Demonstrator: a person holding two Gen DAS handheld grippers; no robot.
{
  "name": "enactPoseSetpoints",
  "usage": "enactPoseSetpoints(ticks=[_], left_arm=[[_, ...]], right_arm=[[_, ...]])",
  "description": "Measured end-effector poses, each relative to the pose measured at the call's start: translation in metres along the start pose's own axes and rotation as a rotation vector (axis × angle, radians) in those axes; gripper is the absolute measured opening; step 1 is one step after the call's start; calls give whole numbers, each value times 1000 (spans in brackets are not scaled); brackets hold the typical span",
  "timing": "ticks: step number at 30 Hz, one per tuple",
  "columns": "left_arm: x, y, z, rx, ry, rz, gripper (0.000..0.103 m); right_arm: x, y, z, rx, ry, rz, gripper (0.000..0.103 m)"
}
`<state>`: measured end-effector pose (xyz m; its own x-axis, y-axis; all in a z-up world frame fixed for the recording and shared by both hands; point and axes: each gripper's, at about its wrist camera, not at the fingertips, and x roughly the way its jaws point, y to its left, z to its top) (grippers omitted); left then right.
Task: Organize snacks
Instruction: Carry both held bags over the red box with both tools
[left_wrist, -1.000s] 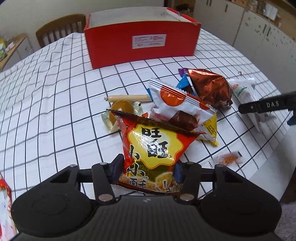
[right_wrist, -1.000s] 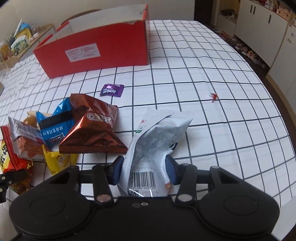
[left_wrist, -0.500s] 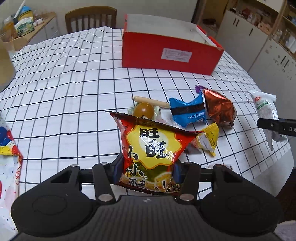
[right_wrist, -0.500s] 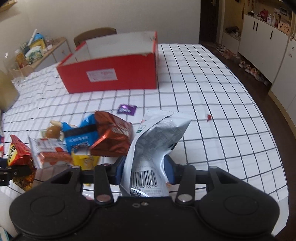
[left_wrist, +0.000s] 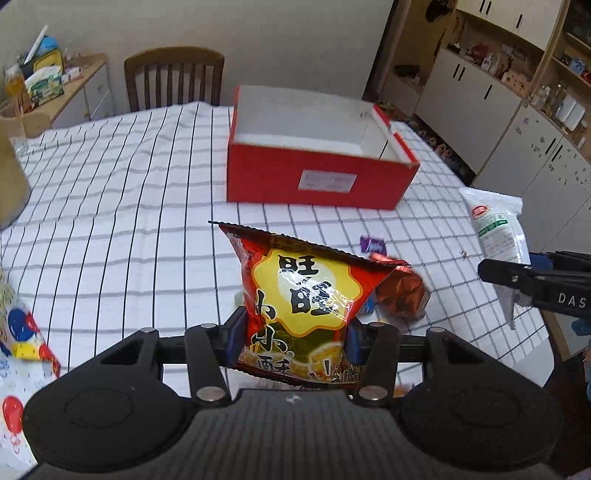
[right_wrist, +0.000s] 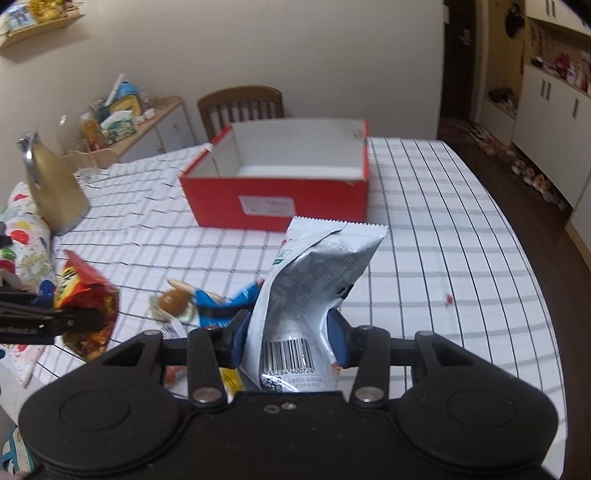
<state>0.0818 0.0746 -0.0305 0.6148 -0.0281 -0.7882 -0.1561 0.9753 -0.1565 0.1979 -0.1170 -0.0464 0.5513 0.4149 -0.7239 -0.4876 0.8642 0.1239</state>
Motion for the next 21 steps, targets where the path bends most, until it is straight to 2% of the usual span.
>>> enactPoseSetpoints(ticks=[8, 21], left_arm=[[3, -10, 46, 0, -40, -5, 50], [27, -13, 113, -7, -88, 38, 50]], right_arm=[[1, 11, 38, -58, -48, 39, 43], [22, 9, 91, -117, -94, 38, 43]])
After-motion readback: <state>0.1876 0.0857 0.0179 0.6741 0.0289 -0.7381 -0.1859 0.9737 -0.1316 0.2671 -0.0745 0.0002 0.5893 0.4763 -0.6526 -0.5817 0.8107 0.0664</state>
